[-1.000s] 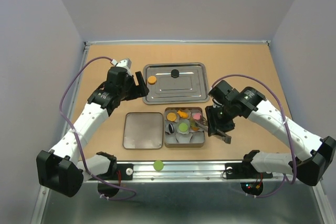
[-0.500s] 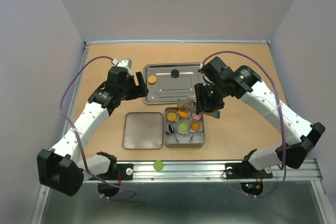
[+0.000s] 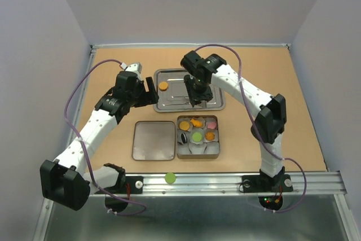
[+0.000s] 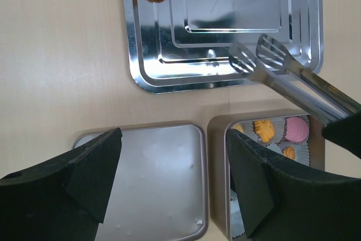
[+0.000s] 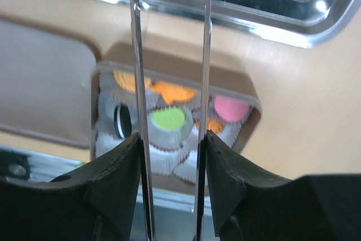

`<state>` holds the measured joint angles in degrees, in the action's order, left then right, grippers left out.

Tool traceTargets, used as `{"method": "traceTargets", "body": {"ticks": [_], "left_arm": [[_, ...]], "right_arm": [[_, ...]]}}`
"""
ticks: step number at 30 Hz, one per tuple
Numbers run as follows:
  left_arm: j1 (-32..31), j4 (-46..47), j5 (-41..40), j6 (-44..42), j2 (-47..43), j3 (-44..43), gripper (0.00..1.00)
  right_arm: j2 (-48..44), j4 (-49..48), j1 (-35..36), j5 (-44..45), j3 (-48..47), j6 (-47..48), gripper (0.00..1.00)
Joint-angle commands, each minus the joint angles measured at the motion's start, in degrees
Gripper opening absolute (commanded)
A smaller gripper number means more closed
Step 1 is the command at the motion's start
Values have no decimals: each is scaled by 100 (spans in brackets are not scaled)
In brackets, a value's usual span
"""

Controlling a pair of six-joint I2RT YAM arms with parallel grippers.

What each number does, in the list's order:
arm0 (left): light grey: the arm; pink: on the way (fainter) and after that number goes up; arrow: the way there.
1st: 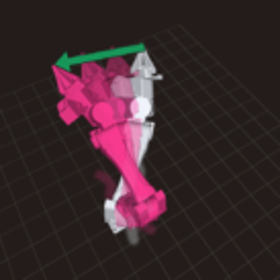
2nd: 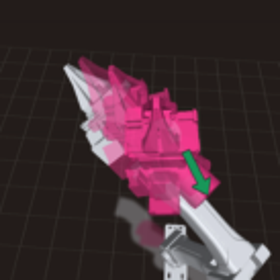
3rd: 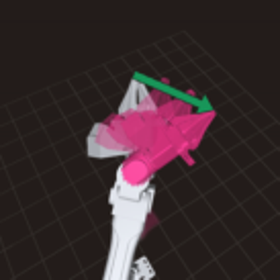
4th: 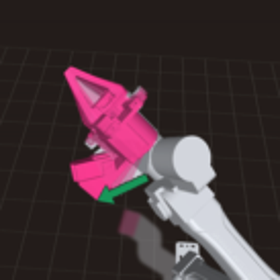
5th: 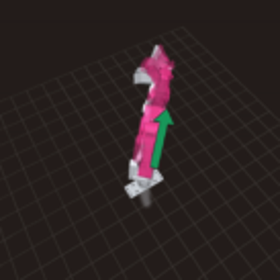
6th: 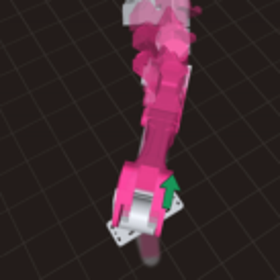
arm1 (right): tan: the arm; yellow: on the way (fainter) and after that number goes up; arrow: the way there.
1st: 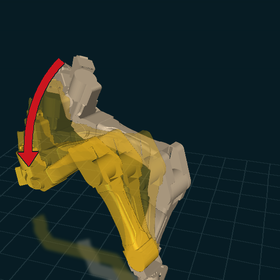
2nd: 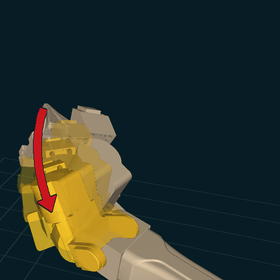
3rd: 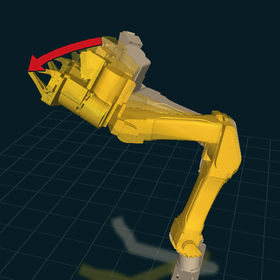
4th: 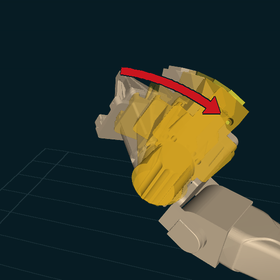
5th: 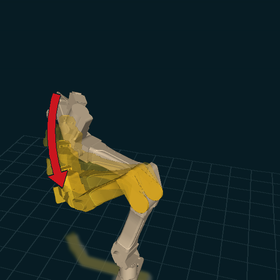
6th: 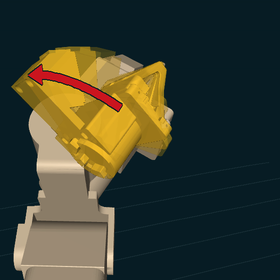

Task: Pack the cookies

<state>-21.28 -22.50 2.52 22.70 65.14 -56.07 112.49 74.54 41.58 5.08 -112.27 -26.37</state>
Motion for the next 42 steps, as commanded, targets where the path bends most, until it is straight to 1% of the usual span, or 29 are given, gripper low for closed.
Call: {"method": "traceTargets", "body": {"ticks": [1,3,10,17,29,34,42], "left_arm": [[-8,167,-103,-134,-177,-211,85],[-8,185,-121,-143,-195,-194,86],[10,185,-191,-257,-230,-141,86],[1,255,-103,-310,-239,17,86],[36,290,-68,-451,-151,53,86],[54,299,-33,-433,-204,149,86],[54,264,-50,-424,-283,211,86]], "right_arm": [[422,-28,-141,371,-1101,141,52],[765,34,-247,397,-1332,132,52],[1328,95,-554,608,-1842,132,52],[1855,69,-678,309,-2237,132,51],[2067,43,-678,-69,-2695,53,51],[2338,-1,-669,-157,-2853,53,51],[2699,8,-678,186,-2915,71,51]]}}
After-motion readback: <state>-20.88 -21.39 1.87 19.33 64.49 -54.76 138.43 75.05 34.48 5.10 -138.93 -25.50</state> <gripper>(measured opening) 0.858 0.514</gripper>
